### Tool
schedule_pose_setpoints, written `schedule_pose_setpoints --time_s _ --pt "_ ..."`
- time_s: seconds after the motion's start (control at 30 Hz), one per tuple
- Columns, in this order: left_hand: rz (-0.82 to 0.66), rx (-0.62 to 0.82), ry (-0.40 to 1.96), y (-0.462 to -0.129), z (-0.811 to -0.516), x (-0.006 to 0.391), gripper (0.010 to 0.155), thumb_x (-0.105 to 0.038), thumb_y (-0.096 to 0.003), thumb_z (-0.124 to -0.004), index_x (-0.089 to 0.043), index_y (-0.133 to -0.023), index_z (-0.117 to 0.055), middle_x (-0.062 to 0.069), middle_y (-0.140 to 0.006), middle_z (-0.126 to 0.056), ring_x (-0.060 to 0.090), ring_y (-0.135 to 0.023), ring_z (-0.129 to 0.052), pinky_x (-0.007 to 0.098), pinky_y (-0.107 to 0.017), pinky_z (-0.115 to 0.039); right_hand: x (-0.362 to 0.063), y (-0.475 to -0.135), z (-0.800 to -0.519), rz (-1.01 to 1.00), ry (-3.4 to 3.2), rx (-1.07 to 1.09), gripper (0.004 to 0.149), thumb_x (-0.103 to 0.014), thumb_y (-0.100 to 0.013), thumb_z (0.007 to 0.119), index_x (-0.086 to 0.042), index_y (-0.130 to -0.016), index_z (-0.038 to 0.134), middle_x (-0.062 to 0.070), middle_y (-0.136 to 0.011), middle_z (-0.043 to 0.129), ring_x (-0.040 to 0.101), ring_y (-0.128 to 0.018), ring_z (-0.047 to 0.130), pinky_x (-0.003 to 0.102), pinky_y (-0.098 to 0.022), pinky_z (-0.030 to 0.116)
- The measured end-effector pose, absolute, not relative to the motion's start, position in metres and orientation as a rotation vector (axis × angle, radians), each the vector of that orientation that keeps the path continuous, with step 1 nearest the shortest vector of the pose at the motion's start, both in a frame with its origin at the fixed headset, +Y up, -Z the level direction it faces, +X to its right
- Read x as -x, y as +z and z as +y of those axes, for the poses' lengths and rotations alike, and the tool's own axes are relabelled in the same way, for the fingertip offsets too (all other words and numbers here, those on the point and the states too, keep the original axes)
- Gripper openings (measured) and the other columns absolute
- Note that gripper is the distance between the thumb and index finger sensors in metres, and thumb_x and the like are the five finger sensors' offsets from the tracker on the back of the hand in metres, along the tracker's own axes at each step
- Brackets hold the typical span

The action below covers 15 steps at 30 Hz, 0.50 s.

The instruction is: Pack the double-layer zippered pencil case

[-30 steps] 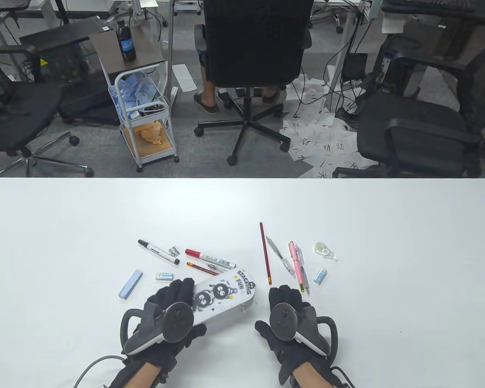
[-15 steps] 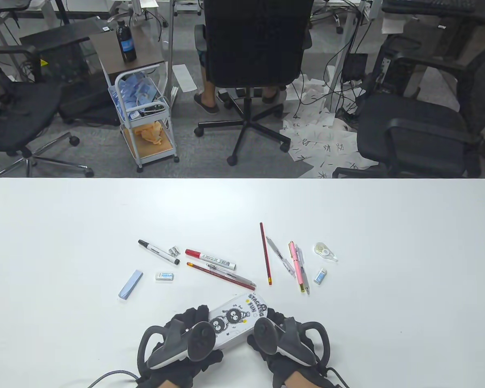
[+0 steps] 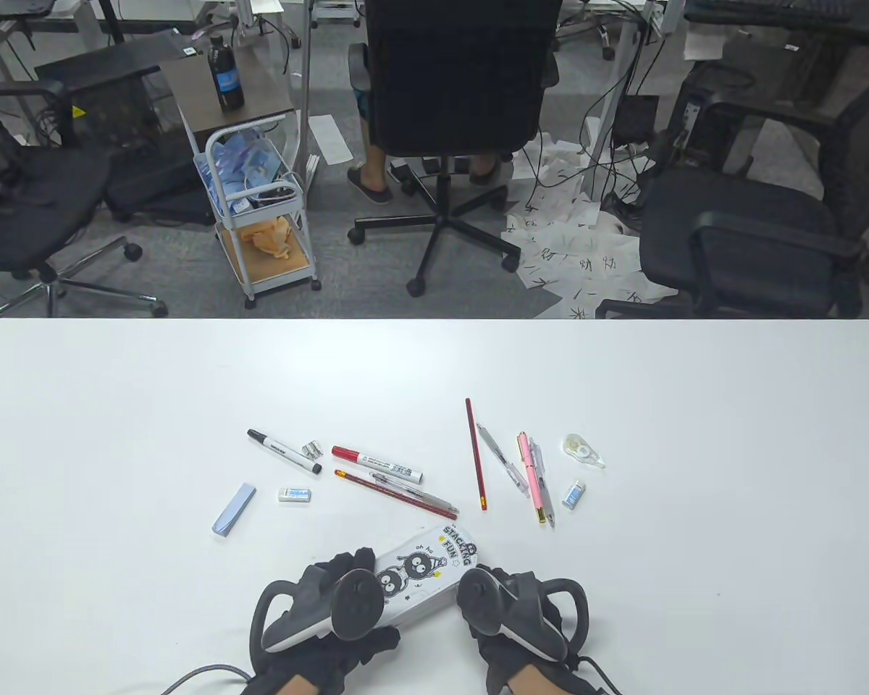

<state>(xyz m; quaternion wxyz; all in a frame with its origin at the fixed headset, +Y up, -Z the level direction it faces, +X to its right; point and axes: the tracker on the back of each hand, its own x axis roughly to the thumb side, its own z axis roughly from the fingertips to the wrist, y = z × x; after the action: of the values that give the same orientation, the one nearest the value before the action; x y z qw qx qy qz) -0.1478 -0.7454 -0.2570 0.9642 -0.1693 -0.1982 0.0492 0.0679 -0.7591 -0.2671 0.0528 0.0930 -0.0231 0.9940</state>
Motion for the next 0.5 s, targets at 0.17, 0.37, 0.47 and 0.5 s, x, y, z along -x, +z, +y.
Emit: schedule_pose_setpoints --time_s 0.17,0.37,0.47,0.5 --pt "-0.394 0.362 0.113 -0.259 -0.744 0.151 0.109 -0.057 -0.0502 -0.089 0.007 -0.117 -0.031 0.04 -0.109 -0.046 0.059 -0.091 -0.059 0.076 -0.067 -0.058 -0.078 -0.274 -0.757 0.009 3.023 -0.259 0.04 -0.045 -0.049 0.084 -0.013 -0.073 0.09 -0.002 -0.06 0.105 0.016 -0.049 0.104 0.038 -0.045 0.089" --pt "-0.544 0.412 0.022 -0.264 -0.74 0.154 0.11 -0.057 -0.0464 -0.093 0.001 -0.12 -0.035 0.033 -0.113 -0.05 0.054 -0.095 -0.062 0.078 -0.067 -0.054 -0.105 -0.29 -0.753 0.059 2.981 -0.154 0.038 -0.043 -0.046 0.084 -0.027 -0.08 0.087 -0.006 -0.07 0.102 0.015 -0.056 0.102 0.029 -0.041 0.09" --pt "-0.618 0.462 -0.084 -0.268 -0.736 0.152 0.111 -0.056 -0.0443 -0.095 -0.005 -0.121 -0.033 0.027 -0.117 -0.048 0.05 -0.1 -0.062 0.081 -0.066 -0.048 -0.106 -0.293 -0.756 0.102 2.903 -0.175 0.038 -0.039 -0.041 0.085 -0.028 -0.078 0.089 -0.005 -0.07 0.102 0.016 -0.056 0.101 0.028 -0.039 0.09" --pt "-0.665 0.447 -0.13 -0.268 -0.735 0.151 0.111 -0.057 -0.0436 -0.095 -0.007 -0.121 -0.033 0.024 -0.117 -0.048 0.049 -0.101 -0.062 0.081 -0.066 -0.048 -0.105 -0.294 -0.755 0.1 2.922 -0.243 0.038 -0.039 -0.04 0.085 -0.03 -0.077 0.089 -0.007 -0.07 0.101 0.016 -0.057 0.101 0.028 -0.039 0.09"
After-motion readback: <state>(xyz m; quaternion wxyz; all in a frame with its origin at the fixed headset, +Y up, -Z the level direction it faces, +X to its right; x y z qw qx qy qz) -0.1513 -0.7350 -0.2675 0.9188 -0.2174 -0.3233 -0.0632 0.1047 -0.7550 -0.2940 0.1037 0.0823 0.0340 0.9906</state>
